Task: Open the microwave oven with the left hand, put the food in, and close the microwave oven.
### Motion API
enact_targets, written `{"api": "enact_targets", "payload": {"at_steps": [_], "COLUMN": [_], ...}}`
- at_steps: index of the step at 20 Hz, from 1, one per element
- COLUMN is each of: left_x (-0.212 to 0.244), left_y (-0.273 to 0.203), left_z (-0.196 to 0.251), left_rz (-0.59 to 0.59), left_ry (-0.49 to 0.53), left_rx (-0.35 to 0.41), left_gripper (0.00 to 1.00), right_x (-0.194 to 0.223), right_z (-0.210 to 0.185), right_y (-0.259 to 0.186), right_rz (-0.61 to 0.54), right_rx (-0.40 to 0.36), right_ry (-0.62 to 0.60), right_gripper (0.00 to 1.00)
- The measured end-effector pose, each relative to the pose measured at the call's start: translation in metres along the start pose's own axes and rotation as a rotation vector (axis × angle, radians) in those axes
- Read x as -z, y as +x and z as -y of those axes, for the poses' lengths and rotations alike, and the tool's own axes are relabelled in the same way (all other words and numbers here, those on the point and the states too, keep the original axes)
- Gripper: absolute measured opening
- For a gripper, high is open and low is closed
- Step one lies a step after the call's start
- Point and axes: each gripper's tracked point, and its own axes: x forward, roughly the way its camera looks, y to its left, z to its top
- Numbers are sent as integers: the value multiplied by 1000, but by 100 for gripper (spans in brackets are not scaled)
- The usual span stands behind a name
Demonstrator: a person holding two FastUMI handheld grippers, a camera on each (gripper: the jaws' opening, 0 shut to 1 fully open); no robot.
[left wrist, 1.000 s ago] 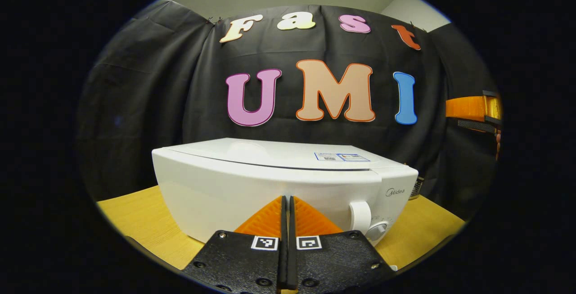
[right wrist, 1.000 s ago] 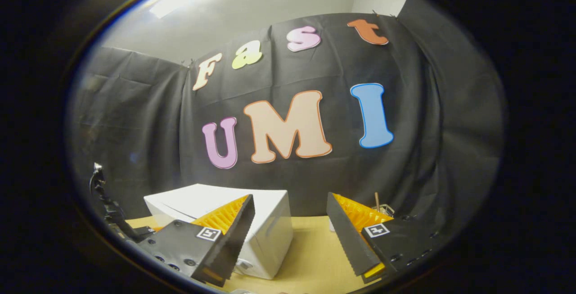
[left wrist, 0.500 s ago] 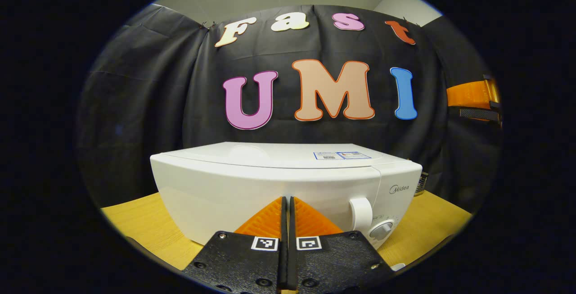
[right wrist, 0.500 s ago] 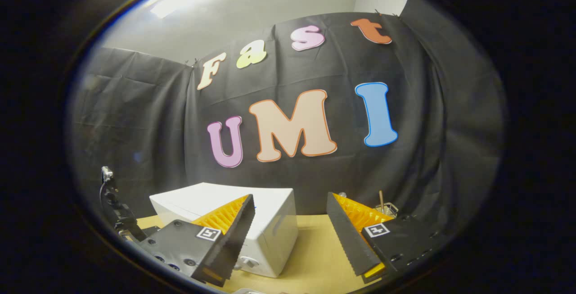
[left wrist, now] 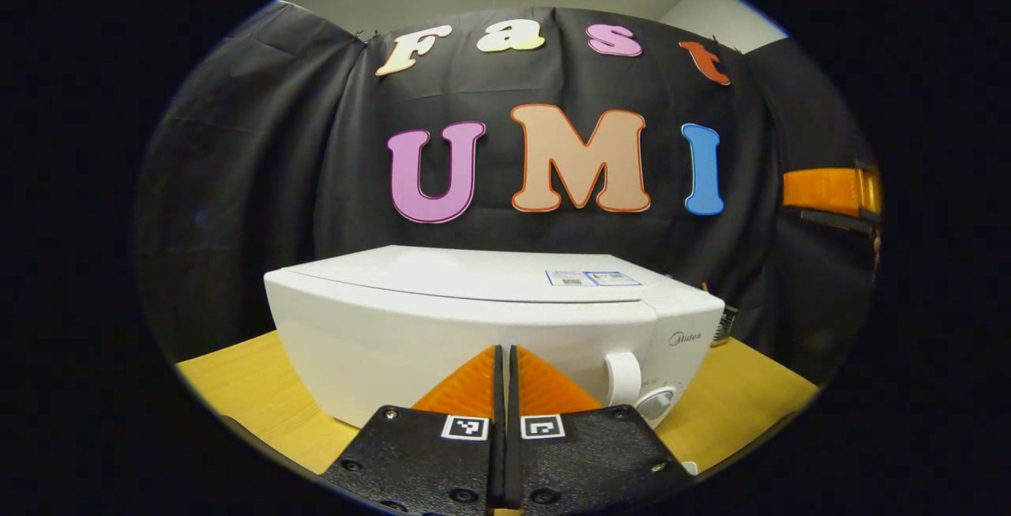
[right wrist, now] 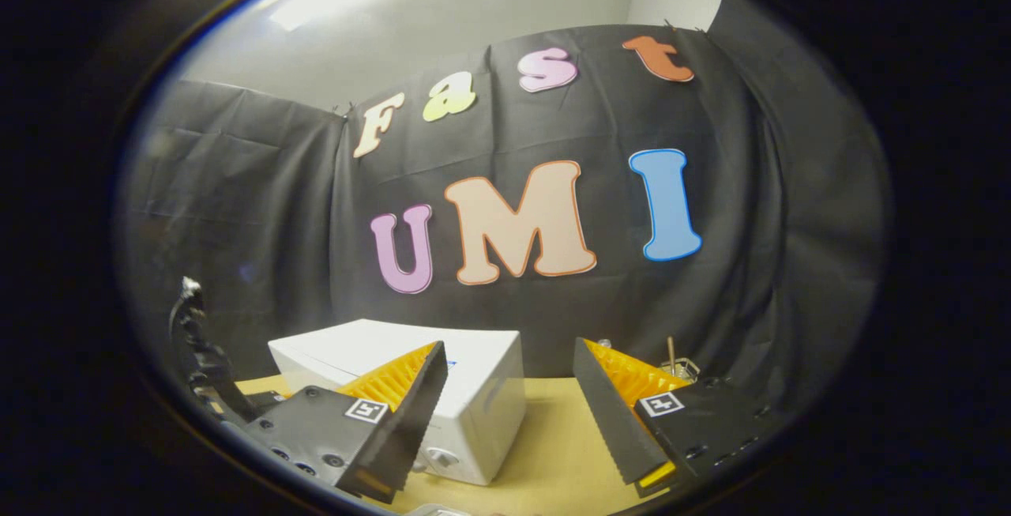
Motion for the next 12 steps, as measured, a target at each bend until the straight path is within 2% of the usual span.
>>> {"api": "enact_targets", "payload": {"at_steps": [1,5,7,9,11,12], "left_x": [-8,-55,-76,-91,-107,-110], "left_y": [-4,-32,-45,-59,-74,-79], "left_z": [-10,-35,-51,-71,-90,-98], "left_rz": [-2,47,77,100,135,141], "left_ry": [7,-27,1,55,56,57], "left_rx": [-16,-20,-31,-63,-113,-133], "left_gripper": [0,1,6,40,78,96], "right_x": [-1,0,3,6,7,8], "right_z": [-2,-18,-23,-21,-17,-13], "right_y": [-1,-4,-5,-5,-3,-3], "right_rz": [4,0,-12,-22,-30,-34], "right_rx": [1,-43,-66,-61,-41,-29], "right_ry": [-4,-18,-20,-24,-25,-26], "right_gripper": [91,91,91,91,91,99]}}
